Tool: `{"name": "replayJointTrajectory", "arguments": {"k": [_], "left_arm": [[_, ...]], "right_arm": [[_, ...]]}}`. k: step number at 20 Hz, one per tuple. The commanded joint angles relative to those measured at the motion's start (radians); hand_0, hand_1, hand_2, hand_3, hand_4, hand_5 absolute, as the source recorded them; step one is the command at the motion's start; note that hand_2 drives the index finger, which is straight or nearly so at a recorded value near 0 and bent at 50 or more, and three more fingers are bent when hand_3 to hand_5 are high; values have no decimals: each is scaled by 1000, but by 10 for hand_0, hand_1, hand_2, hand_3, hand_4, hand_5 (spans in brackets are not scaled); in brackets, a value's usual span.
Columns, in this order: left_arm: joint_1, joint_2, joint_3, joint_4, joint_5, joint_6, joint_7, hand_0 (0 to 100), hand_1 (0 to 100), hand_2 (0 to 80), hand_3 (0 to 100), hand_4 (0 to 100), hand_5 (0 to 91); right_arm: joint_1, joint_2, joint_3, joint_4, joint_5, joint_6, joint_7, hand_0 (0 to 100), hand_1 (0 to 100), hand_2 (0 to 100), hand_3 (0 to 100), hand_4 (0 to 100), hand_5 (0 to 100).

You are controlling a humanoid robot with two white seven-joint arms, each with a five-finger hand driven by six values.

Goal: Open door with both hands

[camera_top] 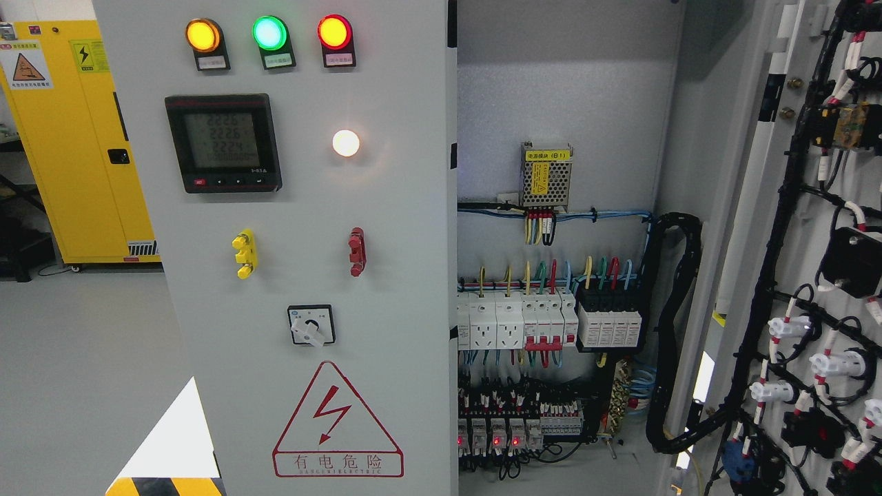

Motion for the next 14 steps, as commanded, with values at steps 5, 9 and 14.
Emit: {"name": "replayJointTrajectory", "arguments": {"k": [5,9,14], "left_arm": [[-6,-31,4,21,-7,5,0,0,0,0,0,0,0],[-6,-29,4,21,-7,5,0,0,0,0,0,0,0],[-5,-23,2,21,-7,5,0,0,0,0,0,0,0]], "right_arm": [[-302,97,45,-164,2,111,-9,243,0,0,0,0,0],[-428,163,10,-147,5,220,-10,244,0,0,0,0,0],[-577,200,-23,-104,10,276,-10,244,0,0,0,0,0]]}}
